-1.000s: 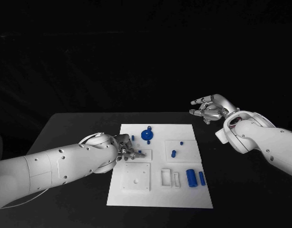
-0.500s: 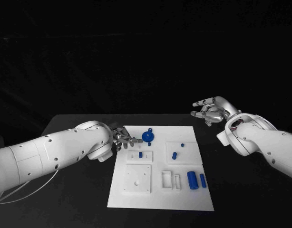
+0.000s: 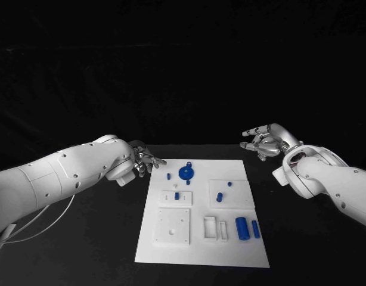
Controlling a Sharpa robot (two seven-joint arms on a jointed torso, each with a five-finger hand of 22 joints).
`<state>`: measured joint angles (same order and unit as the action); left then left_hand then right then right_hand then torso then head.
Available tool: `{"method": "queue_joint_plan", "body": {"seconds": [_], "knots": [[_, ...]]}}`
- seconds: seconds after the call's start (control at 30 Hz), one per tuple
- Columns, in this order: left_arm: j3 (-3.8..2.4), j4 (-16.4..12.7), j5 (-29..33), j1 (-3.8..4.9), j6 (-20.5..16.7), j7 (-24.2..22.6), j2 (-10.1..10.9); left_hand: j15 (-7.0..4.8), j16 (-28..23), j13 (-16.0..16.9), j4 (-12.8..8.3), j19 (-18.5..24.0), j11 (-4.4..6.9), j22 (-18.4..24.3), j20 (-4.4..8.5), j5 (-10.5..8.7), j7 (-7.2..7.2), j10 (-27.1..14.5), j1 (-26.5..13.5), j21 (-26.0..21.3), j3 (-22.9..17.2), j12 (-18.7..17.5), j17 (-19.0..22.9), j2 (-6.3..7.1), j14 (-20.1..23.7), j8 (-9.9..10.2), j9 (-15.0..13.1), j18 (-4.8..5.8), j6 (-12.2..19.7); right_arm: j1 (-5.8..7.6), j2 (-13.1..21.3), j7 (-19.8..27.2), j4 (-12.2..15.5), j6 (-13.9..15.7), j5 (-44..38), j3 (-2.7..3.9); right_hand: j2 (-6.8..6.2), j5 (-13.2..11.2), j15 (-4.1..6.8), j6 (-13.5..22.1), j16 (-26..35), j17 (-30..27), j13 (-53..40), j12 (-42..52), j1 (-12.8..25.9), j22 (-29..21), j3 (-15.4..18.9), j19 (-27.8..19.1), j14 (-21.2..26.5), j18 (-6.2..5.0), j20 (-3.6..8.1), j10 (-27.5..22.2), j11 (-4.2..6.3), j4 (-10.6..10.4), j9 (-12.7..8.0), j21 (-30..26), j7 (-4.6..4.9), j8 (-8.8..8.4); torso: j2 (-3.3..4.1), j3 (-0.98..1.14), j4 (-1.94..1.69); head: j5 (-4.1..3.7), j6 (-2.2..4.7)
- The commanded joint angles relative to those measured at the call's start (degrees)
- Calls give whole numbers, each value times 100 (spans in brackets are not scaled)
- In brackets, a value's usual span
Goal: Assemble the parts on the task board
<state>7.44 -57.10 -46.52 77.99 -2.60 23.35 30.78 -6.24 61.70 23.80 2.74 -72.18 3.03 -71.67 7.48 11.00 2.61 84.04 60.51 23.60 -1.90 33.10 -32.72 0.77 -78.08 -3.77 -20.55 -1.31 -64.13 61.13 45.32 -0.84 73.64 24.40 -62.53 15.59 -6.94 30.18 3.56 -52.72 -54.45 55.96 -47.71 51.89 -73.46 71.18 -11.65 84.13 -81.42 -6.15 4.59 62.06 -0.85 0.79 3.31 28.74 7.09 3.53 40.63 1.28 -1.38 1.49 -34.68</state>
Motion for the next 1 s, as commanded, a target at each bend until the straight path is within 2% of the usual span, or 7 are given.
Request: {"method": "queue_joint_plan", "body": {"seconds": [0.03, 0.23, 0.3, 0.4, 0.53, 0.67, 1.0], "knots": [[-5, 269, 42, 22, 538, -137, -149, 0, 54, 32, 169, -14, -24, -36, -18, -71, -5, 13, -7, -52, -101, -29, 30, 174, 38, -2, 108, 9, -48, -3, -8, 58, 9, -8, -7, 4, -11, 32, 16, -41, -26, 2, -3, 22, 58, -1, -13, 242, -16, -74, 25, 11, 45, -10, 5, 24, -8, -19, 42, -1, 27, 3, 22], [3, 834, -47, 26, 816, -221, -469, -27, 249, 177, 57, -32, 18, -138, 8, 343, -63, -37, -8, -62, -41, 139, -13, 127, 68, -305, -213, 31, -29, -3, -1, 54, 36, -1, -7, 4, -7, 38, 17, -34, -25, 1, -3, 23, 61, -2, -6, 242, -15, -72, 26, 10, 46, -17, 4, 25, -9, -20, 110, -14, 66, 34, 62], [12, 992, -85, 20, 867, -263, -564, -40, 353, 266, 49, -48, 43, -211, 23, 387, -98, -98, -51, -70, -46, 267, -18, 172, 85, -743, -713, 38, 202, -2, 8, 51, 53, 2, -7, 4, -7, 38, 17, -34, -25, 1, -3, 23, 61, -2, -6, 242, -15, -72, 26, 10, 46, -17, 4, 25, -9, -20, 137, -13, 79, 43, 80], [33, 1206, -173, 0, 872, -348, -698, -79, 502, 379, 14, -70, 96, -283, 55, 699, -196, -125, -55, -49, -36, 443, -66, 177, 91, -1230, -1280, 59, 274, -2, 20, 46, 83, 6, -7, 4, -8, 39, 18, -31, -35, 10, -5, 26, 64, 1, 5, 244, -22, -71, 27, 15, 47, -23, 4, 38, -10, -19, 166, -9, 98, 55, 86], [58, 1411, -324, -27, 931, -415, -843, -115, 622, 477, 180, -125, 152, -387, 90, 660, -293, -205, -172, -125, -167, 637, -37, 274, 113, -1939, -2436, 91, 603, -1, 27, 42, 118, 11, -7, 4, -8, 39, 18, -31, -35, 10, -5, 26, 64, 1, 5, 244, -22, -71, 27, 15, 47, -23, 4, 38, -10, -19, 205, -9, 119, 63, 105], [77, 1531, -536, -48, 931, -455, -938, -114, 646, 468, 297, -155, 151, -417, 94, 614, -306, -218, -186, -184, -224, 661, 1, 360, 122, -1945, -2717, 103, 589, 0, 30, 39, 143, 15, -7, 4, -8, 39, 18, -31, -35, 10, -5, 26, 64, 1, 5, 244, -22, -71, 27, 15, 47, -23, 4, 38, -10, -19, 220, -7, 121, 69, 110], [133, 1753, -770, -95, 1055, -486, -1061, -100, 664, 449, 437, -172, 134, -429, 83, 552, -276, -235, -179, -232, -262, 673, 48, 414, 138, -1727, -2729, 101, 553, 1, 24, 36, 173, 22, -7, 4, -8, 39, 18, -31, -35, 10, -5, 26, 64, 1, 5, 244, -22, -71, 27, 15, 47, -23, 4, 38, -10, -19, 223, -8, 139, 59, 102]]}}
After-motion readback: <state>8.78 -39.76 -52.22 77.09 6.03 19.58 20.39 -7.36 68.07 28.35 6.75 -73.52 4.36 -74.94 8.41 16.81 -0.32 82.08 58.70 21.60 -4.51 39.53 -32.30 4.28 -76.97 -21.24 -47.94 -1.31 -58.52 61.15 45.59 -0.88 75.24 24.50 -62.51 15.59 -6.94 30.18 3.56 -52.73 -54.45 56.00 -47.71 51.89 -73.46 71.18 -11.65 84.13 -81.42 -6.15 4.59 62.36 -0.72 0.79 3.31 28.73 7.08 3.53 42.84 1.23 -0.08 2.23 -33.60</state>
